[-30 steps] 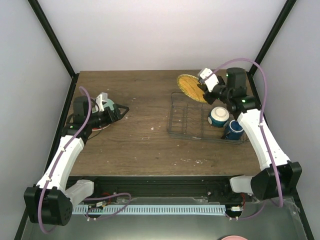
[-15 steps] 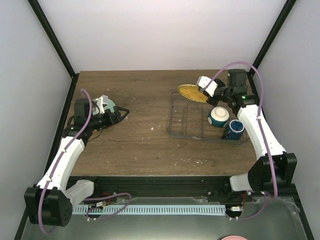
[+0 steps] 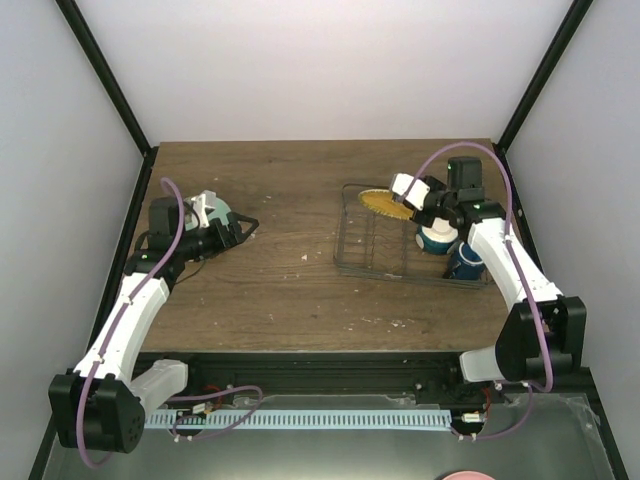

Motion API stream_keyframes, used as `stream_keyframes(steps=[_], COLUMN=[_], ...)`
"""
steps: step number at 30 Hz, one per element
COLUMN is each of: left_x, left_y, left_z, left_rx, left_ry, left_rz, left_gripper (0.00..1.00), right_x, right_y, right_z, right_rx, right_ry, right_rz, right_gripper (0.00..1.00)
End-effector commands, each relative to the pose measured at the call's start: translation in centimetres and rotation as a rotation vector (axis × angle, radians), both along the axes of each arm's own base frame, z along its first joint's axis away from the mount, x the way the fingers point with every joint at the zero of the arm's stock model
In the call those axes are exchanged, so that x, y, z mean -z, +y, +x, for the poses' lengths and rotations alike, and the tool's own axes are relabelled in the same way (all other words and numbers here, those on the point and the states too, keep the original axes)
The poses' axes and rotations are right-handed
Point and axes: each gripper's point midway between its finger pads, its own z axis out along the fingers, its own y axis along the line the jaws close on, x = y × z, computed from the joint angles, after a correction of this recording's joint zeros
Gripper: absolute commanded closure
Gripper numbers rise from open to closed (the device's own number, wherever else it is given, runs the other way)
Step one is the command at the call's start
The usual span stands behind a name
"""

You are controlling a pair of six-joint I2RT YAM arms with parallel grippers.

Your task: Load the mixed dishes into the dish rack

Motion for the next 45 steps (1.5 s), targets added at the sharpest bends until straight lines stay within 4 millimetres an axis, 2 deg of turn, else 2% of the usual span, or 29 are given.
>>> stream_keyframes(steps=[1, 16, 21, 23, 26, 29, 33, 36, 40, 45], left_x=[0.2, 0.2, 0.3, 0.4, 0.6, 1.2, 2.1, 2.4, 2.1, 3.0], left_y=[0.0, 0.0, 0.0, 0.1, 0.1, 0.2, 0.9, 1.7, 4.0, 9.8], left_z=[0.0, 0.3, 0.4, 0.5, 0.7, 1.0, 1.8, 2.6, 3.6, 4.7], left_rx=[0.002, -0.002, -0.004, -0.006, -0.009, -0.006, -0.02, -0.048, -0.118, -0.308], left_ry=[0.007, 0.019, 0.023, 0.023, 0.03, 0.045, 0.077, 0.093, 0.103, 0.168], left_rz=[0.01, 0.012, 0.013, 0.015, 0.02, 0.04, 0.075, 0.103, 0.166, 0.281], left_gripper=[0.01, 0.01, 0.01, 0.01, 0.01, 0.0, 0.0, 0.0, 0.0, 0.0], right_x=[-1.5, 1.6, 2.3, 2.6, 2.7, 2.6, 2.7, 1.8, -1.3, -5.5], right_y=[-0.3, -1.0, -0.7, -0.7, -0.6, 0.0, 0.4, 0.3, 0.3, 0.8], right_z=[1.5, 2.7, 2.6, 2.6, 2.5, 2.0, 1.6, 1.3, 0.2, -2.0], right_rx=[0.005, 0.039, 0.032, 0.033, 0.034, 0.015, 0.018, 0.036, 0.051, 0.106], right_ry=[-0.105, -0.128, -0.118, -0.11, -0.108, -0.118, -0.114, -0.125, -0.153, -0.142], right_rz=[-0.008, -0.048, -0.029, -0.026, -0.009, 0.023, 0.039, 0.056, 0.098, 0.203], right_gripper=[0.99, 0.99, 0.99, 0.96, 0.83, 0.76, 0.74, 0.73, 0.64, 0.49])
